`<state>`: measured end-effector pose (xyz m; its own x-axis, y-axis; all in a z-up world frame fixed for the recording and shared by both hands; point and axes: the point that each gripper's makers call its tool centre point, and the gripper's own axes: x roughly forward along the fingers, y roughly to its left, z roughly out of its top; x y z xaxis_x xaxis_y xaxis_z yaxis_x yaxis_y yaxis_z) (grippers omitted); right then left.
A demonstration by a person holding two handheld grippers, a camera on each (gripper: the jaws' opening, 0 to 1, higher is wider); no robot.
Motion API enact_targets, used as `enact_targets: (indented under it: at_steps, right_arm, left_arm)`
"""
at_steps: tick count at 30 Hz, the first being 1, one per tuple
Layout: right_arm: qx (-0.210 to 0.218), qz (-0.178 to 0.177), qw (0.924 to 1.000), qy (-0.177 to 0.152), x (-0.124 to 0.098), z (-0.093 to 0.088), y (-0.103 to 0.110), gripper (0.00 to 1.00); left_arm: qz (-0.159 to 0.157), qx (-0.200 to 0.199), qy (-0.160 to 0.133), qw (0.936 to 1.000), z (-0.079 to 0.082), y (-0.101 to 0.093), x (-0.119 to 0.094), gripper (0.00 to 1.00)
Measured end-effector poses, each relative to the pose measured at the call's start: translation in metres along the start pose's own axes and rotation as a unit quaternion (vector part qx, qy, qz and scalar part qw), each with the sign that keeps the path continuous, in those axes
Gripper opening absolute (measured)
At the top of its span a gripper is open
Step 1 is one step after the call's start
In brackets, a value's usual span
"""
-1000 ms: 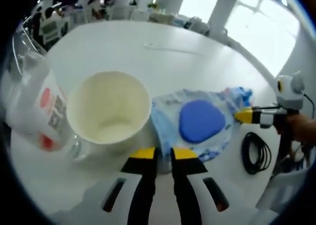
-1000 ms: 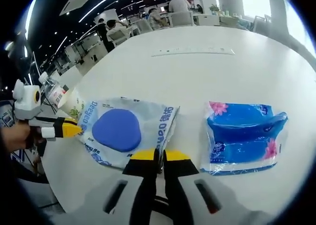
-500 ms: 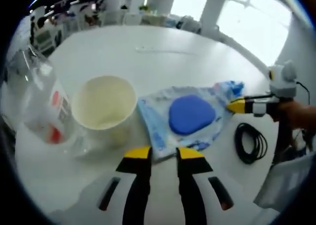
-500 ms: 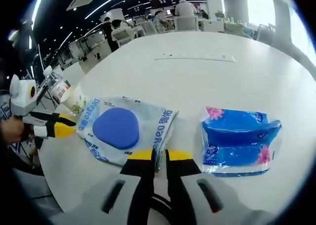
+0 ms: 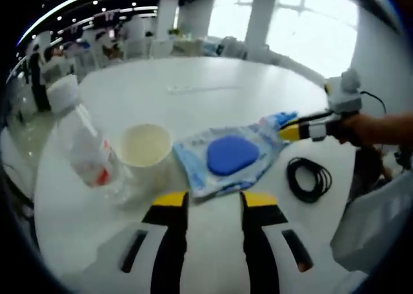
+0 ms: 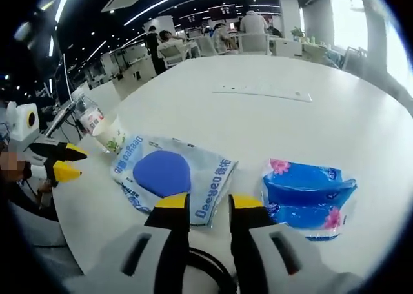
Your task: Arrange the tabletop items into an orderly group along one side of the table until the central work area is clear of visible clutter.
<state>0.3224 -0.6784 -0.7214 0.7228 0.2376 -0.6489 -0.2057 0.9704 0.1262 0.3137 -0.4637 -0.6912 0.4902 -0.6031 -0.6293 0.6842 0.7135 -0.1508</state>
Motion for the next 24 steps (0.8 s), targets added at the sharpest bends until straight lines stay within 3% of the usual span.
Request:
enact_targets:
  at_steps: [12, 16, 17, 19, 24]
  right_arm:
    - [-0.089, 0.018, 0.9958, -0.006, -0.022, 0.012, 0.005, 0.39]
    - [-0.126, 0.017, 0.9918, 0.001, -0.029, 0.014, 0.001, 0.39]
    - [-0.157, 0.02, 0.9873, 0.011, -0.031, 0.012, -0.001, 0.39]
    - [-0.174, 0.021, 0.9844, 0.015, -0.034, 0.011, -0.003, 0.4]
    - [-0.19, 0.021, 0.9813, 0.023, -0.039, 0.014, -0.015, 0.44]
  left_arm:
    - [-0.012, 0.049, -0.03, 0.9983, 0.003, -0.011, -0.047, 0.5]
    - [-0.017, 0.058, -0.046, 0.9971, 0.005, -0.012, -0.065, 0.51]
    - [-0.016, 0.061, -0.044, 0.997, 0.003, -0.011, -0.07, 0.53]
    - [-0.014, 0.06, -0.044, 0.9971, 0.002, -0.009, -0.077, 0.55]
    - [-0.001, 0.056, -0.063, 0.9964, 0.002, -0.005, -0.098, 0.61]
